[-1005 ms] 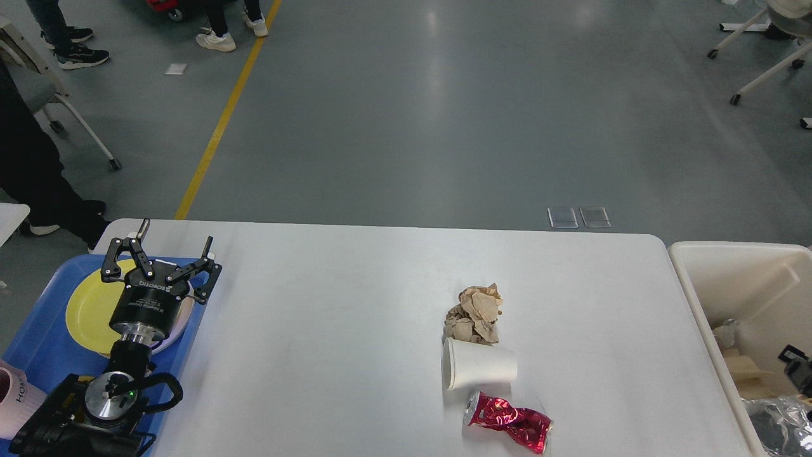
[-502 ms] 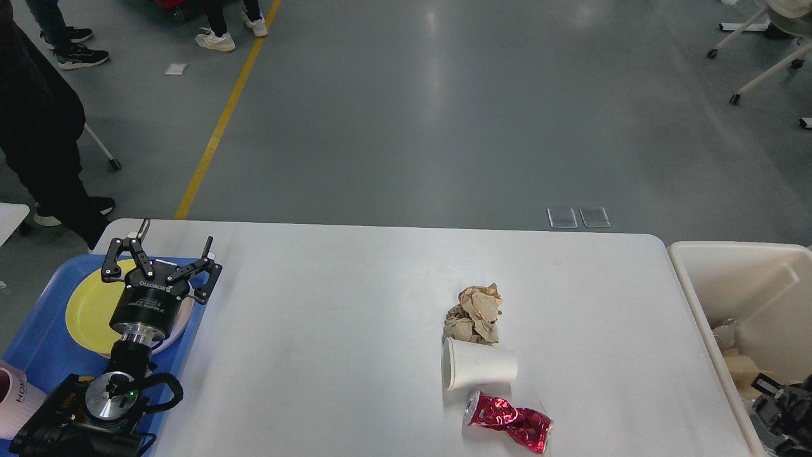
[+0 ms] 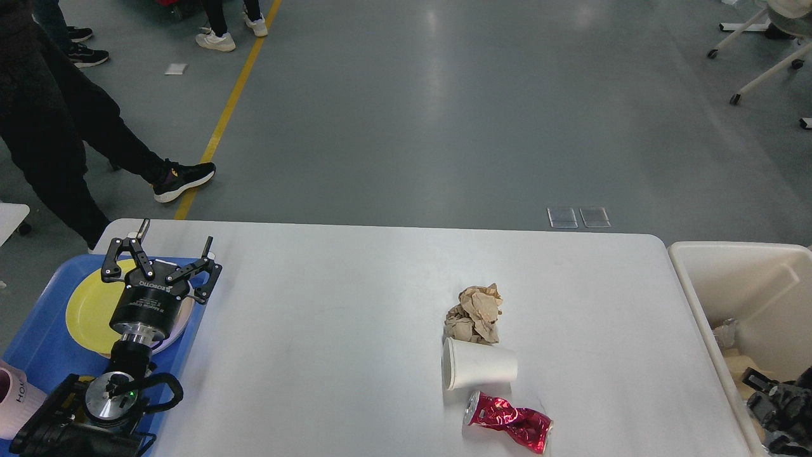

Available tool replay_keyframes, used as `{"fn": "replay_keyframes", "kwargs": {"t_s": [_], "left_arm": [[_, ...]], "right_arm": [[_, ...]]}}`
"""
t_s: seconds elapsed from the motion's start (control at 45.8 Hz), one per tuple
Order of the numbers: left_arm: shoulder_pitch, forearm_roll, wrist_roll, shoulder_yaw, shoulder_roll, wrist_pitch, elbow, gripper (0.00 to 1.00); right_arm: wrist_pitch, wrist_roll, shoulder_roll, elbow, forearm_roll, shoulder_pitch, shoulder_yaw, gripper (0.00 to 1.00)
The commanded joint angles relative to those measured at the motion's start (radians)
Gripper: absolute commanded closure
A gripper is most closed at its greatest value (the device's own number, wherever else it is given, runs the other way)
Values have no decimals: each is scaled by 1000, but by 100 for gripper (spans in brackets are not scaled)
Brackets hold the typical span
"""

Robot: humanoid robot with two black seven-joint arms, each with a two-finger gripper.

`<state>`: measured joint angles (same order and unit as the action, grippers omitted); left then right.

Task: Tidy desktop
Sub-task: 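Release the brown paper inside the box with the right gripper, then raise the right gripper and move it over the other brown paper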

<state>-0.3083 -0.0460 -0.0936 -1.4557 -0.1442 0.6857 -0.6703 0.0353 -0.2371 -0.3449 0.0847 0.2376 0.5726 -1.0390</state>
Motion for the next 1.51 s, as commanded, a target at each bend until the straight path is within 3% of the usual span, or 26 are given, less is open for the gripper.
{"fn": "replay_keyframes", "kwargs": {"t_s": [0.0, 0.24, 0.459, 0.48, 0.611, 0.786, 0.917, 1.179, 1.485], "left_arm": [[0, 0, 0, 0, 0, 0, 0, 3], [0, 0, 0, 0, 0, 0, 0, 3], [0, 0, 2, 0, 0, 0, 0, 3], [0, 0, 2, 0, 0, 0, 0, 3], [0, 0, 2, 0, 0, 0, 0, 3], [0, 0, 2, 0, 0, 0, 0, 3], [0, 0, 0, 0, 0, 0, 0, 3], [0, 0, 0, 0, -2, 0, 0, 3], [0, 0, 0, 0, 0, 0, 0, 3]], "right_arm": [[2, 1, -5, 6, 0, 15, 0, 0], [15, -1, -46, 124, -15, 162, 2, 0], [133, -8, -124, 521, -152, 538, -21, 0], [185, -13, -129, 609, -187, 643, -32, 0], [372, -19, -109, 805, -205, 926, -139, 0], [615, -21, -3, 972, -202, 1246, -211, 0], [759, -22, 7, 1131, -198, 1496, -210, 0], [762, -21, 0, 1584, -161, 1958, -224, 0], [724, -19, 37, 1613, -101, 2011, -243, 0]]}}
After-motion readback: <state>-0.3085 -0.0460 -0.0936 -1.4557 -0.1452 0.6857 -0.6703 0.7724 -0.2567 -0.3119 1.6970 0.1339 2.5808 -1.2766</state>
